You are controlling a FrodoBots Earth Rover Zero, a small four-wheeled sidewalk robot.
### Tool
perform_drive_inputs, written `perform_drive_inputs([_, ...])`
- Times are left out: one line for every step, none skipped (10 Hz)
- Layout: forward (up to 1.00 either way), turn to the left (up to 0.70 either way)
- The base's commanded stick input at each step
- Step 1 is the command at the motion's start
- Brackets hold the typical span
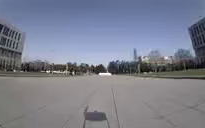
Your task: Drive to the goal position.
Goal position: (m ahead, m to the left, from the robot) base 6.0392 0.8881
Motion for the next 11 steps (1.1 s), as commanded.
perform_drive_inputs([1.00, 0.03])
perform_drive_inputs([1.00, 0.03])
perform_drive_inputs([1.00, 0.03])
perform_drive_inputs([1.00, 0.03])
perform_drive_inputs([1.00, 0.03])
perform_drive_inputs([1.00, 0.03])
perform_drive_inputs([1.00, 0.03])
perform_drive_inputs([1.00, 0.03])
perform_drive_inputs([1.00, 0.03])
perform_drive_inputs([1.00, 0.03])
perform_drive_inputs([1.00, 0.03])
